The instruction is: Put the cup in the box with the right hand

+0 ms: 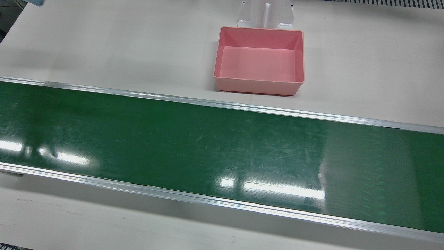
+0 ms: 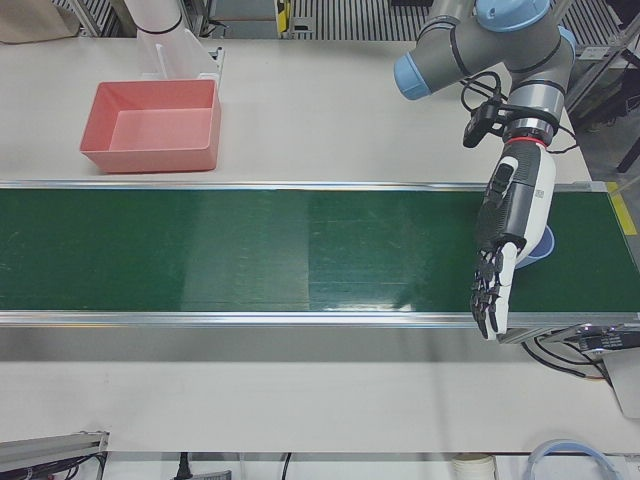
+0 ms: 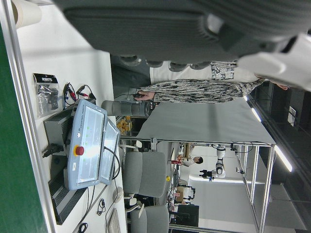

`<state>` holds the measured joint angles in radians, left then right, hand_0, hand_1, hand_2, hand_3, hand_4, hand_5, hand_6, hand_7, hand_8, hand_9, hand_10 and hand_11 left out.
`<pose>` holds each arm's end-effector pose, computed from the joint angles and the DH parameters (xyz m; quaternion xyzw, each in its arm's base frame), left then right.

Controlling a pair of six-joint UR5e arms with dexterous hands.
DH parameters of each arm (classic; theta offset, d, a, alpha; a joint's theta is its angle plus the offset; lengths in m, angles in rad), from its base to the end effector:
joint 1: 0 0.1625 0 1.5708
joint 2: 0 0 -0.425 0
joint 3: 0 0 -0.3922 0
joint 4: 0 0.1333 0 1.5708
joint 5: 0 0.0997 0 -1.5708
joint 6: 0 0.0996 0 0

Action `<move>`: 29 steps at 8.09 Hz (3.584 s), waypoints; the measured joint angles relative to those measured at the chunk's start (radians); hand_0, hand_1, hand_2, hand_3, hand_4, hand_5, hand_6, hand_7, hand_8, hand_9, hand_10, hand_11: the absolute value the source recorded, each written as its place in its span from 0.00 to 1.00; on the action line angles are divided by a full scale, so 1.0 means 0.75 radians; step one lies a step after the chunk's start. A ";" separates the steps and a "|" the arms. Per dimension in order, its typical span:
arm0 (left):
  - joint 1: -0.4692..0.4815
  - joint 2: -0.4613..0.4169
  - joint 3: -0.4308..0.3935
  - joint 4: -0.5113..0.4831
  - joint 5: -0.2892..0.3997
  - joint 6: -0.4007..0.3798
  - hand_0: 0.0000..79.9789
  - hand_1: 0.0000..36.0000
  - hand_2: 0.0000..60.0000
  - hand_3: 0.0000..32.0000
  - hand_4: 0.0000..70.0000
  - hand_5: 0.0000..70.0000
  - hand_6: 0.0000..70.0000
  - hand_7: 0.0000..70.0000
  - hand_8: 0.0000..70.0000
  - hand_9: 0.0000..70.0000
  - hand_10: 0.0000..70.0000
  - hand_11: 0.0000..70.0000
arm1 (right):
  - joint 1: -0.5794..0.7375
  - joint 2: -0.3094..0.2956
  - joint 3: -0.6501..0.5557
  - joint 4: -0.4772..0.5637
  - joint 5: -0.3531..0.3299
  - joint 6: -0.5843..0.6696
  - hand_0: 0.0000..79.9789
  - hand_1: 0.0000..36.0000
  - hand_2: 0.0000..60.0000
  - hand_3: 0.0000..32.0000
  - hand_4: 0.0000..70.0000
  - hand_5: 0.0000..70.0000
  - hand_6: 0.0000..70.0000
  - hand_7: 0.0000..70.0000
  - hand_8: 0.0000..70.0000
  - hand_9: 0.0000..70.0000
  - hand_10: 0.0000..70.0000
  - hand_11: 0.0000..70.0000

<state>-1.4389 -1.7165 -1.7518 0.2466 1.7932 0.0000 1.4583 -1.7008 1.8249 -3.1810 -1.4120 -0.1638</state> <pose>-0.0396 -0.5479 0.5487 -0.1232 0.7238 -0.6672 0.1258 0.0987 -0.4545 0.6264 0.0725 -0.7325 0.6760 0.0350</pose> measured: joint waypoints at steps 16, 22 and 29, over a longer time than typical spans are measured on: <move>0.000 0.000 0.001 -0.001 0.000 0.000 0.00 0.00 0.00 0.00 0.00 0.00 0.00 0.00 0.00 0.00 0.00 0.00 | -0.816 0.408 0.116 -0.565 0.653 -0.133 0.59 0.20 0.05 0.00 0.25 0.05 0.09 0.37 0.10 0.22 0.04 0.08; 0.000 0.000 0.002 -0.001 0.000 0.000 0.00 0.00 0.00 0.00 0.00 0.00 0.00 0.00 0.00 0.00 0.00 0.00 | -0.807 0.391 0.050 -0.394 0.649 -0.284 0.59 0.15 0.00 0.00 0.19 0.06 0.09 0.35 0.10 0.22 0.07 0.12; 0.000 0.000 0.002 0.000 0.000 0.000 0.00 0.00 0.00 0.00 0.00 0.00 0.00 0.00 0.00 0.00 0.00 0.00 | -0.846 0.402 -0.003 -0.346 0.651 -0.326 0.56 0.23 0.15 0.00 0.20 0.05 0.09 0.37 0.10 0.23 0.06 0.10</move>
<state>-1.4389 -1.7165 -1.7503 0.2463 1.7932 0.0000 0.8241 -1.3995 1.8228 -3.4408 -0.9239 -0.4085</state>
